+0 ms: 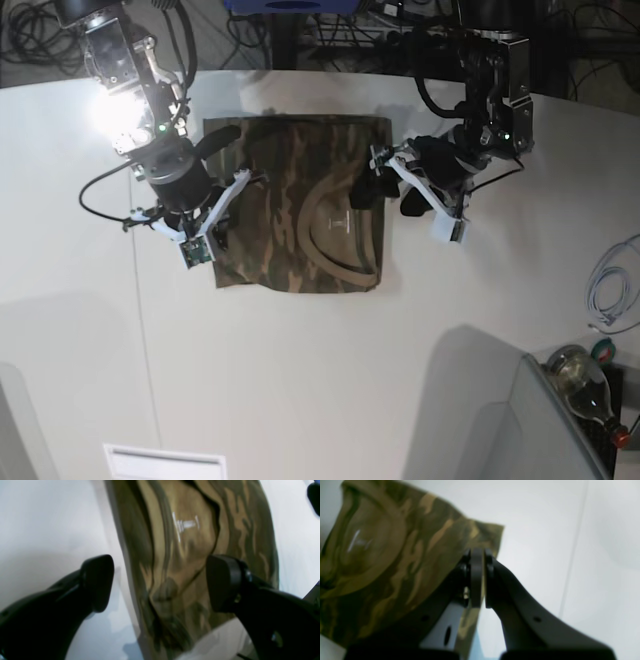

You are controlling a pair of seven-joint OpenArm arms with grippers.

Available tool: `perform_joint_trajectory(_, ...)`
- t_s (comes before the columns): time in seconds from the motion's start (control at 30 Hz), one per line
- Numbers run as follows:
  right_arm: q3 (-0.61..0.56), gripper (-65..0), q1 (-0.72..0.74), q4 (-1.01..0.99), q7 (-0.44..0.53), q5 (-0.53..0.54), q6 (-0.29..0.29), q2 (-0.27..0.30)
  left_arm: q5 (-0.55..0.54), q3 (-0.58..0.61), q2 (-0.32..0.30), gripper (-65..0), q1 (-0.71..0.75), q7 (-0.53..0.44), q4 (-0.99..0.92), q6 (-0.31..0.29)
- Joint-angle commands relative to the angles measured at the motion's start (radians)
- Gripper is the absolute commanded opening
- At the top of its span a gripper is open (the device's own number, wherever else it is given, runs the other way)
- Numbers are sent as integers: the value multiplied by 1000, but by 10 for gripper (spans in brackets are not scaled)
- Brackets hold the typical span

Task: Layout the t-shirt on the table in an organized manner, then fold the t-shirt properly
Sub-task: 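Drag the bundle with the left gripper to square it on the table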

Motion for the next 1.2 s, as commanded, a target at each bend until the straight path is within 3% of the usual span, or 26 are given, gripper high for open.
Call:
perform_joint_trajectory(0.0, 2, -636, 8, 17, 27, 1, 0, 1, -16, -3, -1, -100, -19, -11, -12, -11)
perform_joint_trajectory(0.3, 4, -636, -22, 23, 27, 1, 0, 24, -13, 73, -1, -117, -101, -12, -224, -11)
perform_joint_trajectory(0.4, 68, -636, -45, 26, 27, 1, 0, 23, -13, 120, -6, -273, -126, -12, -250, -11)
perform_joint_trajectory(0.53, 172, -636, -91, 35, 32, 2, 0, 18, -11, 180, -38, -629, -154, -6, -242, -9)
perform_joint_trajectory(0.57, 191, -636, -102, 40, 32, 2, 0, 18, -11, 200, -46, -650, -166, -3, -244, -9)
perform_joint_trajectory(0.73, 314, -636, -151, 38, 32, 2, 0, -16, -11, 404, -147, -650, -256, 0, -238, -9)
perform_joint_trajectory(0.93, 406, -636, -196, 41, 27, 2, 2, -49, 3, 823, -304, -650, -434, -8, -238, -9)
perform_joint_trajectory(1.07, 410, -636, -226, 41, 27, 2, 2, -49, 191, 1107, -357, -650, -565, -11, -212, -11)
perform_joint_trajectory(1.17, 410, -636, -245, 48, 27, 2, -3, -52, 397, 1199, -356, -650, -597, -26, -176, -12)
